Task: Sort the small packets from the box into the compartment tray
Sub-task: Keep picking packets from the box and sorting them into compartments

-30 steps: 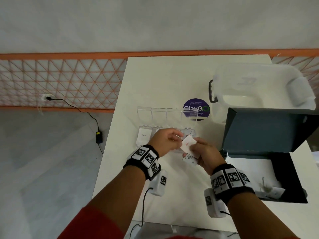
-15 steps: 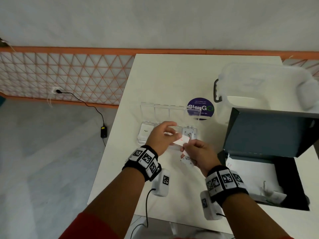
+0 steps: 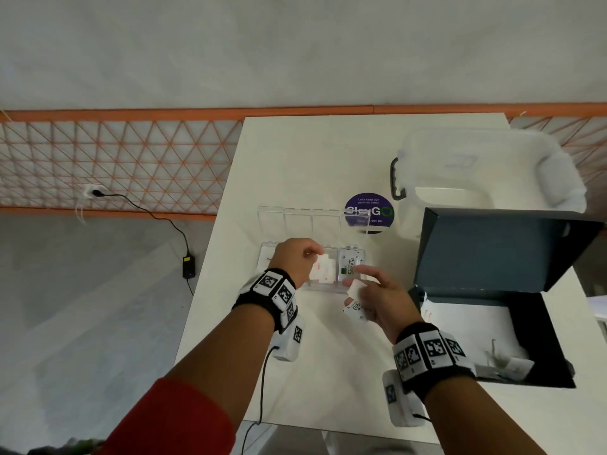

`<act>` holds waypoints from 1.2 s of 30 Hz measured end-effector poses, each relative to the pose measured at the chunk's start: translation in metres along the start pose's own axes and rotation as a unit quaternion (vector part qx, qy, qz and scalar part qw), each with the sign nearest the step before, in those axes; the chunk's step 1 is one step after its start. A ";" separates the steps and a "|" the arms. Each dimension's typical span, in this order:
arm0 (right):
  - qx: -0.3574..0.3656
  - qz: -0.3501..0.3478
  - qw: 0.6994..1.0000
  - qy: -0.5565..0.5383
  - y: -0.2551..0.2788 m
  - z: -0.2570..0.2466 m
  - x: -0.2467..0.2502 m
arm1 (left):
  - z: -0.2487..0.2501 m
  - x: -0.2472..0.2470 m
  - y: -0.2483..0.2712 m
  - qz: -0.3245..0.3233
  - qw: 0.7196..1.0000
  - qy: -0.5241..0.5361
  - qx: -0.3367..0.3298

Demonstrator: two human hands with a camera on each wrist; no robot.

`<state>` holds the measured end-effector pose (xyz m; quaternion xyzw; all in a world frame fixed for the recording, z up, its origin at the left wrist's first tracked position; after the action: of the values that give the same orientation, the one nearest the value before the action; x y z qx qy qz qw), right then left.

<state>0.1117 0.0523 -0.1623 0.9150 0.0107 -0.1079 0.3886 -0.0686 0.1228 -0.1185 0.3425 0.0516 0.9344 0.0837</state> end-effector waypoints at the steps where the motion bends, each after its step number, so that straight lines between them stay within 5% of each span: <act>1: 0.004 0.004 1.000 0.000 0.001 0.000 0.001 | 0.001 -0.004 -0.001 -0.020 1.000 -0.016 -0.005; 9: 0.041 0.039 0.998 0.000 0.005 0.003 0.008 | 0.001 -0.027 -0.007 -0.069 0.985 -0.133 -0.090; 15: 0.052 0.091 0.994 0.006 0.005 0.009 0.015 | 0.004 -0.035 -0.005 -0.114 0.944 -0.274 -0.145; 19: 0.064 0.107 0.992 0.011 0.007 0.004 0.013 | 0.016 -0.023 0.000 -0.091 0.982 -0.101 -0.133; 22: 0.083 0.100 0.991 0.022 0.008 -0.003 0.006 | 0.027 -0.030 0.011 -0.152 0.982 0.034 -0.106; 24: 0.087 0.085 0.992 0.031 0.006 -0.008 -0.001 | 0.029 -0.032 0.015 -0.171 0.979 0.063 -0.088; 30: 0.046 0.045 0.996 0.055 0.000 -0.006 -0.016 | 0.017 -0.005 0.008 -0.049 0.982 0.180 -0.022; 36: 0.048 0.019 0.998 0.040 0.004 -0.007 -0.020 | 0.017 -0.012 0.011 -0.099 0.978 0.185 -0.023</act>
<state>0.0943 0.0556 -0.1505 0.9364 0.0030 -0.0644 0.3450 -0.0501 0.1103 -0.1113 0.1553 0.0781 0.9695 0.1729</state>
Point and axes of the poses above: each hand's wrist, its own y-axis away from the middle knuckle, its own x-axis out of the back of the hand, z = x × y, the point moved 8 cm from there along -y, towards the middle knuckle, and after that the axes turned 9 degrees about -x, right-handed, at the moved point
